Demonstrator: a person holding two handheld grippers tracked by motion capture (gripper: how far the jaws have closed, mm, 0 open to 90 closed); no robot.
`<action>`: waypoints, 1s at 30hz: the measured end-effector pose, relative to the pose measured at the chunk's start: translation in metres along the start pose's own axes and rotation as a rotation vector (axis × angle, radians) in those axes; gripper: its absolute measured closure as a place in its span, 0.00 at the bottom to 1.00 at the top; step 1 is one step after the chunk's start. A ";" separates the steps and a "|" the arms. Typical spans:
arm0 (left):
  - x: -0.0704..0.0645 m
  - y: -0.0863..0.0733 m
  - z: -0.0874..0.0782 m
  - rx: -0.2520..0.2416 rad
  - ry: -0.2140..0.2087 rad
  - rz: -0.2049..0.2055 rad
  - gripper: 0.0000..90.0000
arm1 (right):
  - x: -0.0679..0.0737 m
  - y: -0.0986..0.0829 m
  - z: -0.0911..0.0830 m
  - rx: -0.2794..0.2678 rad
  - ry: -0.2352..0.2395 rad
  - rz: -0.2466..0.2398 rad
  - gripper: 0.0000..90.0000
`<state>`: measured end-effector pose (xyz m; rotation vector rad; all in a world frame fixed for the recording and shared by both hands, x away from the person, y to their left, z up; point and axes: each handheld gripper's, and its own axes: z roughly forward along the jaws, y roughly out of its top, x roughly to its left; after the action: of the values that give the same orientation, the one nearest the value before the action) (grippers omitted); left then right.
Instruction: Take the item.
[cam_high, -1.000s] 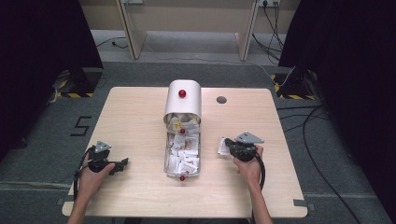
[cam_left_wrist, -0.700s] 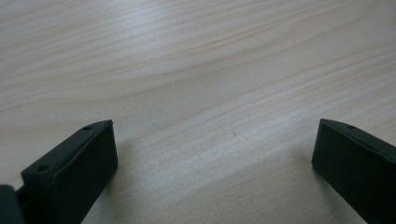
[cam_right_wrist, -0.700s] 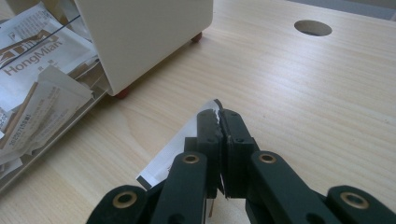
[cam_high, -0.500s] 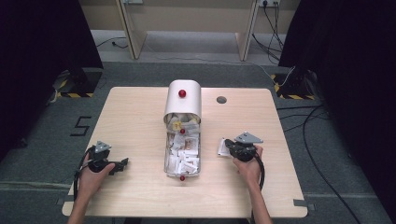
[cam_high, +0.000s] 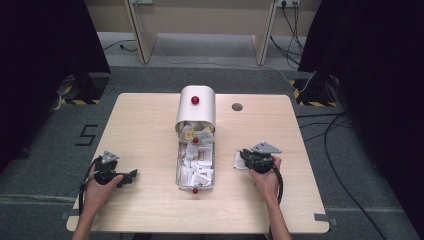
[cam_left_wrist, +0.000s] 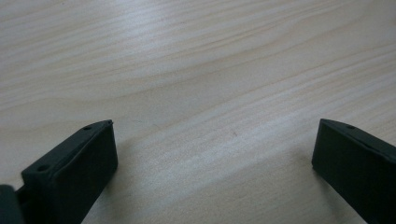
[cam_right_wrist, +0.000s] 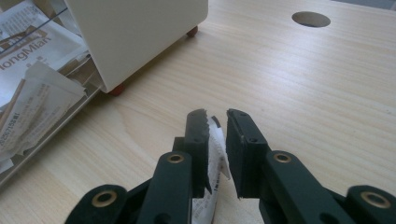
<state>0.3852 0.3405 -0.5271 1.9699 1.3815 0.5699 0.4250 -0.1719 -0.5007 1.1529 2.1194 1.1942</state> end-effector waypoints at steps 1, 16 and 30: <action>0.000 0.000 0.000 0.000 0.000 0.000 0.00 | 0.000 0.001 -0.001 -0.001 0.002 0.006 0.86; 0.000 0.000 0.000 0.000 0.000 0.000 0.00 | 0.002 0.007 -0.010 -0.015 0.006 0.005 0.75; 0.000 0.000 0.000 0.000 0.000 0.000 0.00 | 0.009 0.009 -0.020 -0.018 0.002 0.015 0.59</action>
<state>0.3852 0.3405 -0.5271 1.9698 1.3812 0.5701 0.4097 -0.1715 -0.4826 1.1620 2.1015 1.2189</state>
